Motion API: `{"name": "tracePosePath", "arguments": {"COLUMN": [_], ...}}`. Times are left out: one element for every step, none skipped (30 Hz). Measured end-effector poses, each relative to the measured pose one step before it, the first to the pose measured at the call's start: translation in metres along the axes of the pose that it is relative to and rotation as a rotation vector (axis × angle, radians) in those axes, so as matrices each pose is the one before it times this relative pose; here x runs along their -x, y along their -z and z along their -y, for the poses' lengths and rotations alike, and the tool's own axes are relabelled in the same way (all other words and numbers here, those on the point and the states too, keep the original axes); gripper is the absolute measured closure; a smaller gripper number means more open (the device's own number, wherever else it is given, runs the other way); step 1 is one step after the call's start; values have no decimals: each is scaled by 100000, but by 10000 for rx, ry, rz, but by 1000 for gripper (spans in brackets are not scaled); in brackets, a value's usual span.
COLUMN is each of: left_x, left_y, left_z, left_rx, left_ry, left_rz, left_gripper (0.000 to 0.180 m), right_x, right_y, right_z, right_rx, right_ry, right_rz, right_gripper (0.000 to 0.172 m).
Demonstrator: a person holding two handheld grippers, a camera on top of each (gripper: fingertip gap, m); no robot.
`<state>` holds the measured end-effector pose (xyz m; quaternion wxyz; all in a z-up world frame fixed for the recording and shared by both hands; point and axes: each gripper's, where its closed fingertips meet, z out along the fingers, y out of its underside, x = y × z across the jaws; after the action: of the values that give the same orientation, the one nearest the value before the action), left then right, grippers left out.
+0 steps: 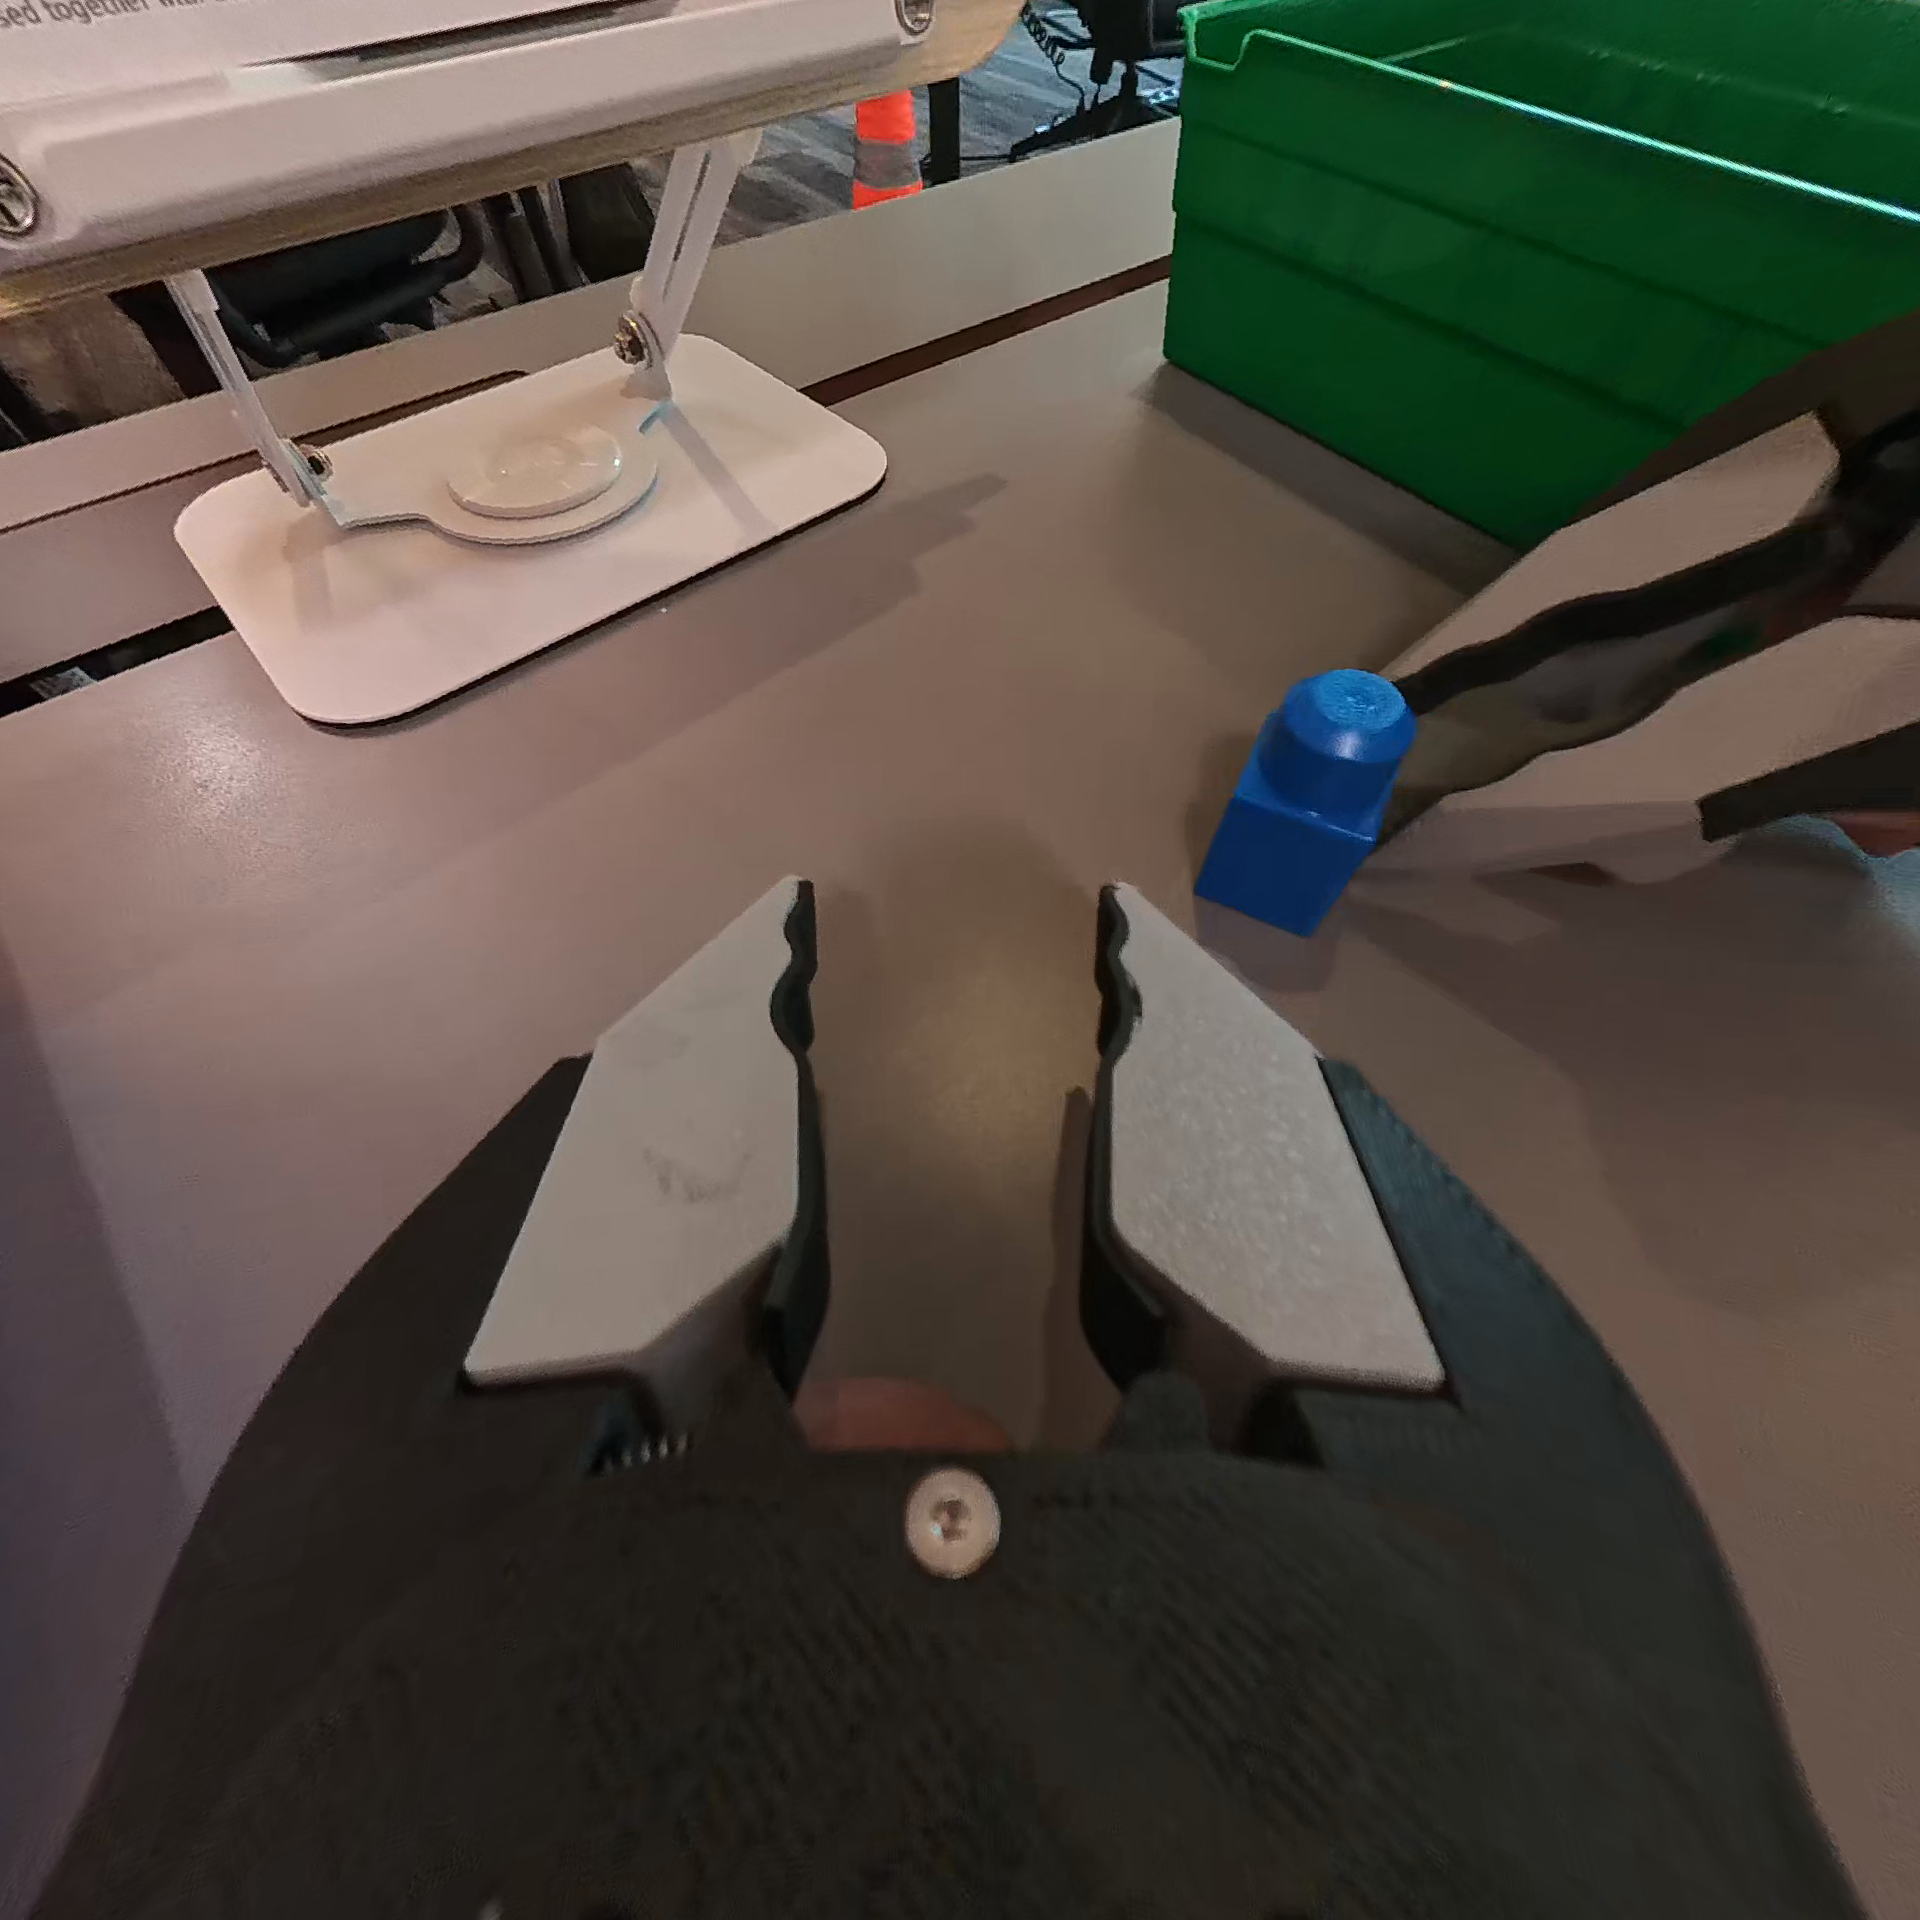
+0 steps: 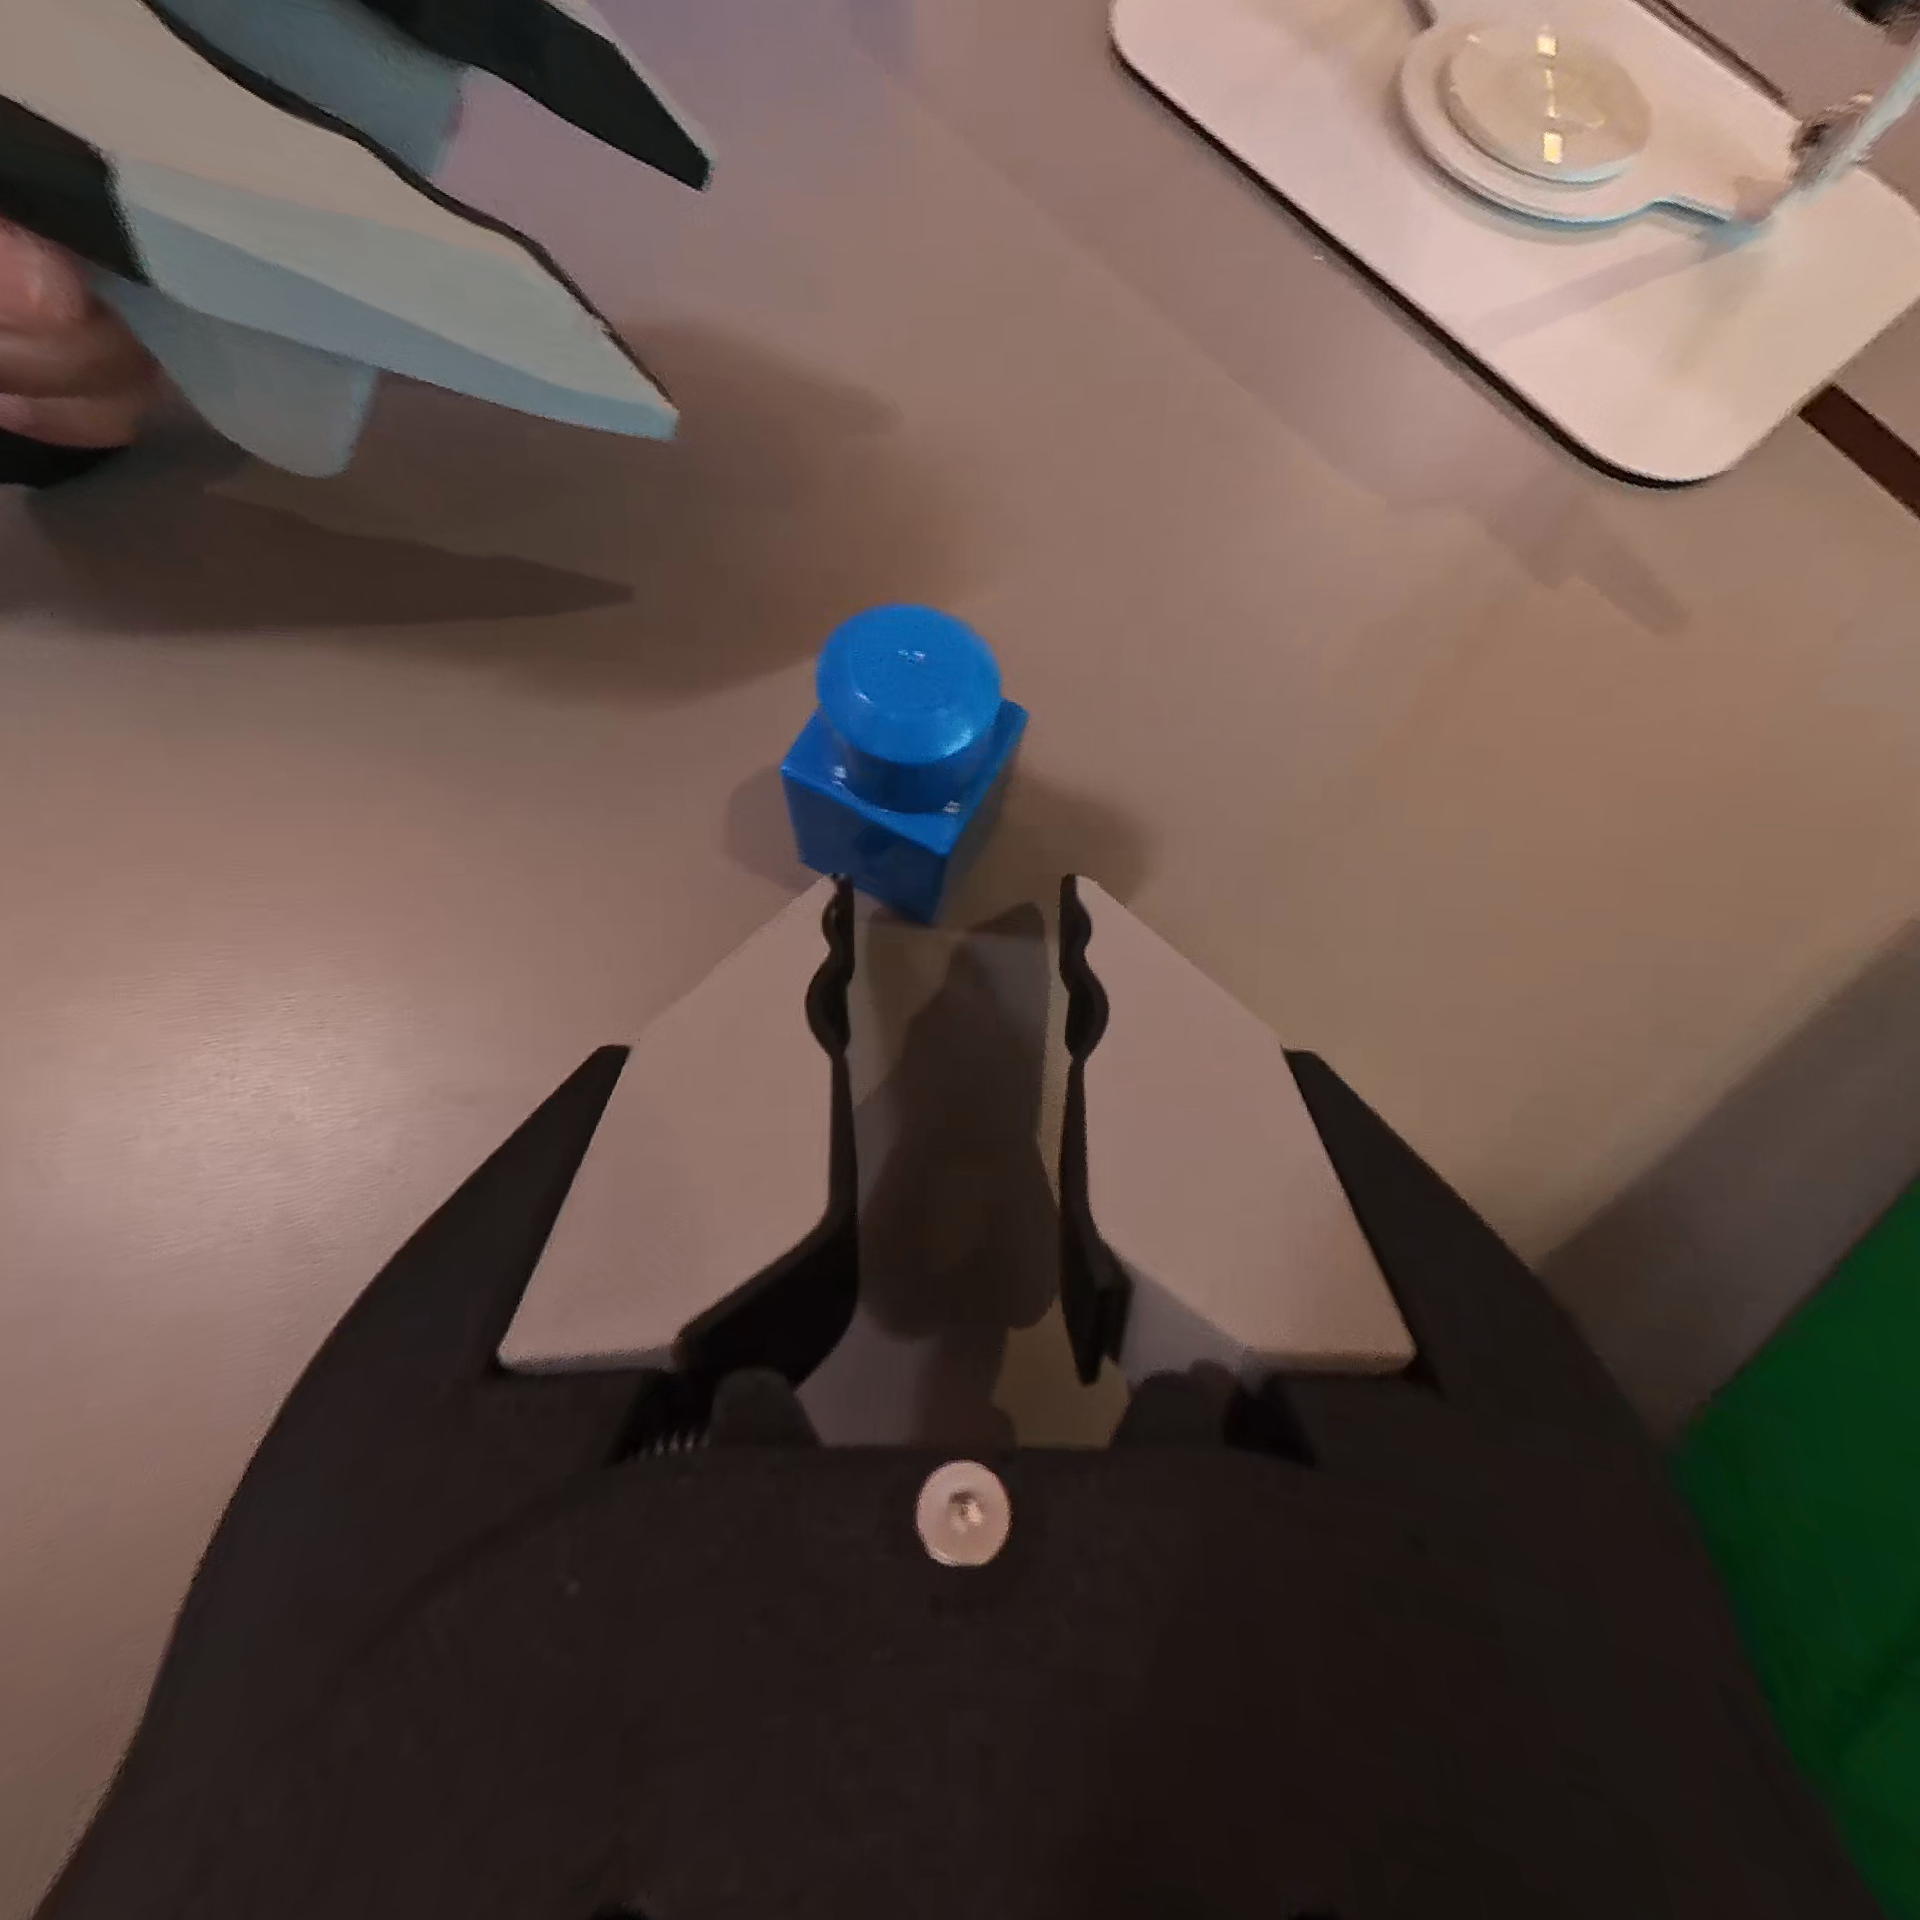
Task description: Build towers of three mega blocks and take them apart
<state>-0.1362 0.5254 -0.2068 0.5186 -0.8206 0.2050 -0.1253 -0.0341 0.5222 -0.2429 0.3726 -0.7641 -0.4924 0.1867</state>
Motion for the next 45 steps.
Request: {"name": "tracePosePath", "arguments": {"left_x": [-89, -49, -18, -37, -9, -2, -10, 4, 4, -6, -7, -12, -5, 2, -6, 12, -1, 6, -1, -3, -2, 4, 3, 19, 36, 100, 124, 164, 185, 62, 14, 43, 161, 308, 394, 466, 715, 1265, 1870, 2444, 2794, 2734, 2423, 2185, 1945], "left_y": [-17, -23, -17, -22, -5, -3, 2, -2, 0, 3, -1, -10, -4, -7, -2, -4, 5, -3, 1, -5, -8, -9, 0, 28, 45, 84, 138, 243, 334, 394, 426, 448, 489, 599, 812, 1082, 1334, 1519, 1588, 1524, 1328, 1027, 738, 466, 210], "left_z": [-22, -21, -26, -34, -9, -1, 2, 4, 0, -5, -11, -4, -16, -3, -2, 2, 8, -1, -2, -15, -14, -24, -1, 17, 7, 12, 90, 241, 432, 580, 627, 567, 460, 353, 306, 396, 522, 613, 565, 351, -34, -497, -878, -1090, -1148], "left_rx": [19, 20, 22, 22, 11, 2, -3, -3, 0, 4, 10, 9, 6, 7, 3, 0, 1, 2, 1, 6, 18, 17, 2, -7, 5, 24, 9, -57, -152, -238, -265, -240, -200, -163, -144, -137, -128, -99, -21, 109, 318, 551, 691, 732, 700], "left_ry": [-40, -24, -12, -4, -1, -4, -6, -2, 2, 3, 2, -1, -5, -4, 1, 4, 6, 4, 2, -3, -11, -19, -22, -21, -34, -43, -46, -29, 9, 38, 65, 85, 111, 194, 339, 358, 182, -29, -174, -200, -142, -46, 61, 106, 107], "left_rz": [-30, -13, -7, -16, -4, 3, 0, 2, 4, -3, -8, 0, 1, 3, 2, 1, 2, -3, 0, 3, 8, 19, 23, 29, 28, 56, 73, 113, 135, 67, 14, 8, 27, 45, 9, -39, 53, 309, 549, 718, 741, 569, 333, 257, 267], "left_gripper": [128, 128, 128, 128, 128, 128, 128, 128, 128, 128, 128, 128, 128, 128, 128, 128, 128, 128, 128, 128, 128, 128, 128, 128, 128, 127, 126, 125, 124, 124, 124, 124, 124, 124, 123, 122, 122, 122, 123, 124, 126, 128, 128, 128, 128], "right_x": [553, 345, 335, 483, 378, 182, 60, -21, -26, 10, 76, 74, 51, 98, 92, 38, 11, 74, 163, 76, 54, 47, -19, -28, 20, 27, 9, 14, 15, 0, -8, 15, -35, -25, 37, 0, -49, -2, -20, -51, -52, -25, 32, 37, 49], "right_y": [-9, -38, -67, -94, -111, -121, -108, -118, -82, -30, 31, 50, 51, 73, 62, 45, 36, 27, 8, 1, 2, 9, 20, 47, 72, 100, 111, 129, 141, 144, 153, 164, 175, 184, 163, 117, 63, 20, 6, -13, -15, -31, -58, -67, -61], "right_z": [211, 139, 28, 40, 14, -93, -174, -202, -156, -47, 56, 48, 53, 98, 87, 35, 15, 19, 17, 0, -5, 6, 19, 46, 100, 157, 178, 189, 245, 264, 283, 293, 283, 314, 291, 206, 115, 40, 19, 19, 6, -30, -41, -46, -26], "right_rx": [-139, -88, 0, 6, 12, 81, 144, 158, 106, 29, -37, -25, -32, -58, -46, -12, 9, 2, 2, 11, 18, 12, -7, -28, -62, -99, -102, -114, -143, -164, -174, -174, -167, -186, -177, -117, -47, 11, 31, 20, 23, 32, 36, 38, 28], "right_ry": [-31, -10, 80, 172, 194, 179, 147, 114, 87, 49, -6, -35, -29, -11, -20, -29, -19, 14, 40, 38, 40, 42, 27, 7, -6, -24, -24, -13, -15, -4, -3, -4, 3, 13, 20, 16, 10, 25, 30, 35, 30, 4, -14, -13, 1], "right_rz": [360, 181, 130, 179, 86, -46, -104, -123, -97, -34, 42, 66, 55, 75, 60, 23, -6, 33, 67, 17, -7, -1, -26, -18, 36, 43, 31, 32, 21, 13, 4, 7, -23, -28, 0, -17, -49, -13, -30, -51, -55, -38, -6, -12, -9], "right_gripper": [135, 134, 134, 133, 133, 134, 134, 133, 133, 134, 134, 134, 135, 136, 136, 137, 137, 137, 137, 138, 138, 138, 138, 138, 137, 136, 136, 135, 134, 133, 132, 131, 131, 130, 130, 131, 131, 131, 131, 131, 131, 131, 131, 132, 132]}}
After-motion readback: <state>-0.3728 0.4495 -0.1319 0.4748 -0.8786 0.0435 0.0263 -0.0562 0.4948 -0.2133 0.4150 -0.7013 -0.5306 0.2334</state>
